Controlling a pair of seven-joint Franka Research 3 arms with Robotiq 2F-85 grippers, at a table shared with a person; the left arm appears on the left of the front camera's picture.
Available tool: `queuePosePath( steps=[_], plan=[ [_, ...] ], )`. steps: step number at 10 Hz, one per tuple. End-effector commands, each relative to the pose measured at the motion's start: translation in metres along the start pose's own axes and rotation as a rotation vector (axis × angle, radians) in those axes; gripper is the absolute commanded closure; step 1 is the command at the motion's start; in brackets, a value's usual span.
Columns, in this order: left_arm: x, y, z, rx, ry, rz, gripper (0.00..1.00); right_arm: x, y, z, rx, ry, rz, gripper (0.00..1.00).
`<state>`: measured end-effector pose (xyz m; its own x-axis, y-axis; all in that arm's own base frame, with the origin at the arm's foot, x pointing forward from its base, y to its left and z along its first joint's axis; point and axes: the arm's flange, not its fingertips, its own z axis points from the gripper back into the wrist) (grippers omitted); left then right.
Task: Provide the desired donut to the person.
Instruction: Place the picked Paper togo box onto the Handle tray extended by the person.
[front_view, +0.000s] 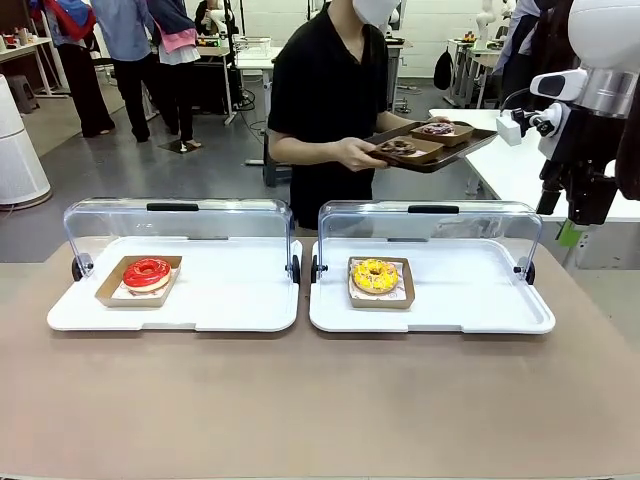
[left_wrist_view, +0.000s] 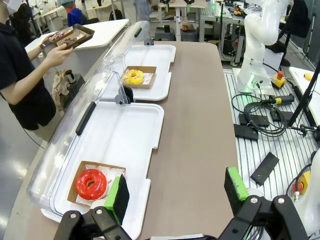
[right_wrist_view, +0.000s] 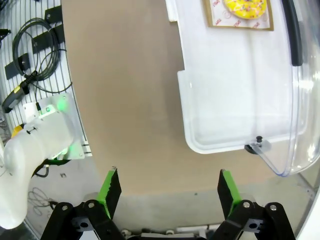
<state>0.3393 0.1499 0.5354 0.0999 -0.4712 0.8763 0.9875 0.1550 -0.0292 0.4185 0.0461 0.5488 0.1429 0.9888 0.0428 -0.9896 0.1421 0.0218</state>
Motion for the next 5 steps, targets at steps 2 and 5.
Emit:
queuePosePath(
  steps=[2, 5],
  plan=[
    [0.002, -0.001, 0.001, 0.0, -0.006, 0.006, 0.0, -0.003, 0.002, 0.002, 0.008, -0.002, 0.013, 0.0],
    [0.002, -0.001, 0.001, 0.0, -0.006, 0.006, 0.0, -0.014, 0.003, 0.019, 0.179, -0.281, 0.048, 0.0]
  ],
)
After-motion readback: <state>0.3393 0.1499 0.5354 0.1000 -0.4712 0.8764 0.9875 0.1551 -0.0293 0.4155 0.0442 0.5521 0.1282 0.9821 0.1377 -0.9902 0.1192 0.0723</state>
